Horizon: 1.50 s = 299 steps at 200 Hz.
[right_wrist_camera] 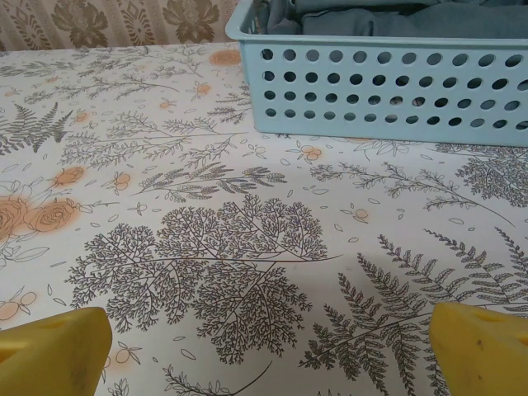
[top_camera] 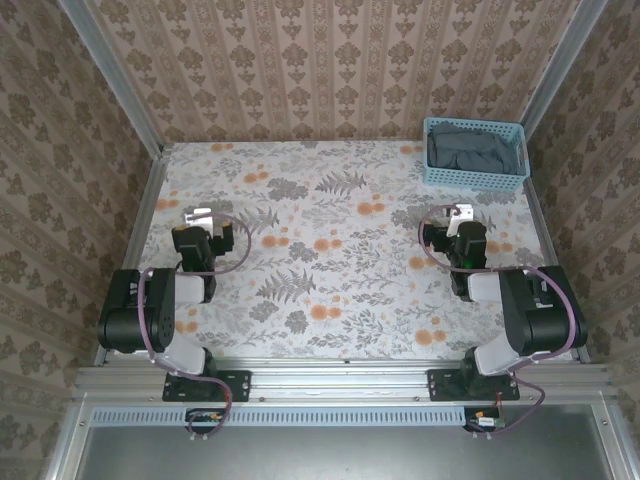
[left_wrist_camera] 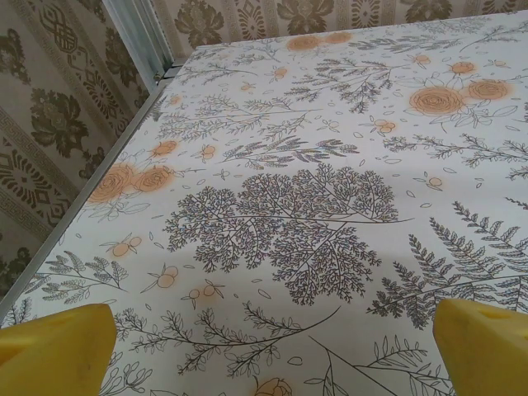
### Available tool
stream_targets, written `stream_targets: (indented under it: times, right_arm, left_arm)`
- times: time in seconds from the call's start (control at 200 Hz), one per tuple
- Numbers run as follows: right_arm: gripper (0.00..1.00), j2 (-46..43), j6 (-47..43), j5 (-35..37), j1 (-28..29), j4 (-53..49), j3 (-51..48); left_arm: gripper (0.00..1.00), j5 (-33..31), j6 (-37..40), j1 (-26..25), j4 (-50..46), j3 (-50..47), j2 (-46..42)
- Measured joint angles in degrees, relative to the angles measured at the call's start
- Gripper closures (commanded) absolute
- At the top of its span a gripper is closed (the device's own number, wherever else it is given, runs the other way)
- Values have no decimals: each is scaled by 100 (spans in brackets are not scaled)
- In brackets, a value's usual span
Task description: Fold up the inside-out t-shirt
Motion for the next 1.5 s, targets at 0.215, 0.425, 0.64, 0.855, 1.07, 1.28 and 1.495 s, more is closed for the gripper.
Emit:
stream_targets:
  times: [0.215, 0.425, 0.64, 0.855, 1.07, 1.28, 1.495]
  right_arm:
    - [0, -2, -2, 0, 0, 0, 0]
    - [0, 0, -2, 0, 0, 0, 0]
    - [0, -2, -2, 0, 0, 0, 0]
    - [0, -2, -2, 0, 0, 0, 0]
    - [0, -2, -2, 0, 0, 0, 0]
    - [0, -2, -28, -4, 0, 2, 0]
    - [0, -120, -271, -48, 199, 101, -133]
  left_arm:
    - [0, -2, 0, 0, 0, 0, -2]
    - [0, -20, 0, 0, 0, 0, -2]
    - [0, -22, 0, 0, 0, 0, 0]
    - [0, -24, 0, 0, 0, 0, 0]
    - [0, -22, 0, 0, 0, 0, -2]
    - [0, -22, 0, 0, 0, 0, 0]
    - [0, -79, 136, -313, -175, -160, -505]
